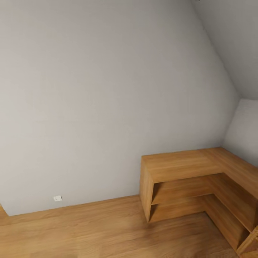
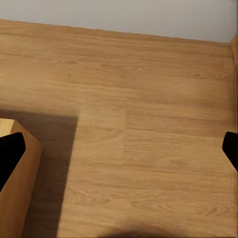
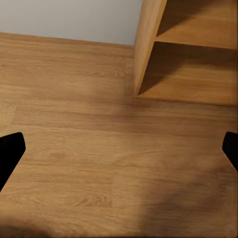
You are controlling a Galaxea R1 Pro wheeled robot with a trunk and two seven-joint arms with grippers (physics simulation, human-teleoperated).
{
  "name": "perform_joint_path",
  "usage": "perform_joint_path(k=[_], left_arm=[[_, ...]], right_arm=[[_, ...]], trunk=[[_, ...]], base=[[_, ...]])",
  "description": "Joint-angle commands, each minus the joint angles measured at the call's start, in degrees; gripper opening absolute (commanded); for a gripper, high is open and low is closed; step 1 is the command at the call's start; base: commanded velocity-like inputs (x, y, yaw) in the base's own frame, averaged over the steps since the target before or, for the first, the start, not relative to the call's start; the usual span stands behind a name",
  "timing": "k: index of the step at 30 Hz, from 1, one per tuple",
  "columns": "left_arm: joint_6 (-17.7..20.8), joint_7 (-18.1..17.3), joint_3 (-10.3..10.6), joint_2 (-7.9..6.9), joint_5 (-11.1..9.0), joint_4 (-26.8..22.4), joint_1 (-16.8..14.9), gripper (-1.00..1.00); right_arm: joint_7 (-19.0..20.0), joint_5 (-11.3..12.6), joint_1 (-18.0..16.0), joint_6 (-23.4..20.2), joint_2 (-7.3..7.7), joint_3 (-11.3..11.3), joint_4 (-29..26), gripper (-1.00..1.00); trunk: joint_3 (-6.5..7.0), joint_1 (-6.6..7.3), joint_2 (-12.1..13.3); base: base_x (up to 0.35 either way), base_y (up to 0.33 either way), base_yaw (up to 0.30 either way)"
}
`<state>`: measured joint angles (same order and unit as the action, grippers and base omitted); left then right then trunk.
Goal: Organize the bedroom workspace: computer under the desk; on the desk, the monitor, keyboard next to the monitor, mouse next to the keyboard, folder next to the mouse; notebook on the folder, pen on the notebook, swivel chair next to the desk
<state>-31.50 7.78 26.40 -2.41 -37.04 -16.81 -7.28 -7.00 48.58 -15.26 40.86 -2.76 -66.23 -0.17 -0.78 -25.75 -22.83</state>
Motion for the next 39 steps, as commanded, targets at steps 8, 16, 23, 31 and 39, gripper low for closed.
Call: perform_joint_path(k=[8, 16, 23, 31, 39], left_arm=[[-0.1, 0.5, 0.5, -0.05, -0.1, -0.1, 0.0, 1.00], [-0.1, 0.5, 0.5, -0.05, -0.1, -0.1, 0.0, 1.00], [-0.1, 0.5, 0.5, -0.05, -0.1, -0.1, 0.0, 1.00], [-0.1, 0.5, 0.5, -0.05, -0.1, -0.1, 0.0, 1.00], [-0.1, 0.5, 0.5, -0.05, -0.1, -0.1, 0.0, 1.00]], right_arm=[[-0.6, -0.1, 0.0, 0.0, -0.05, -0.5, 0.0, 1.00], [-0.6, -0.1, 0.0, 0.0, -0.05, -0.4, 0.0, 1.00], [-0.6, -0.1, 0.0, 0.0, -0.07, -0.3, 0.0, 1.00], [-0.6, -0.1, 0.0, -0.1, -0.14, -0.3, 0.0, 1.00], [-0.6, 0.0, 0.0, -0.1, -0.14, -0.2, 0.0, 1.00]], trunk=[[-0.08, -0.03, -0.1], [-0.14, -0.03, -0.1], [-0.45, -0.03, -0.1], [-1.05, -0.03, -0.1], [-1.65, -0.03, -0.1]], base=[[0.001, -0.001, -0.252], [0.000, 0.000, -0.256], [0.000, 0.000, -0.218], [0.000, 0.000, -0.132], [0.001, 0.000, -0.099]])
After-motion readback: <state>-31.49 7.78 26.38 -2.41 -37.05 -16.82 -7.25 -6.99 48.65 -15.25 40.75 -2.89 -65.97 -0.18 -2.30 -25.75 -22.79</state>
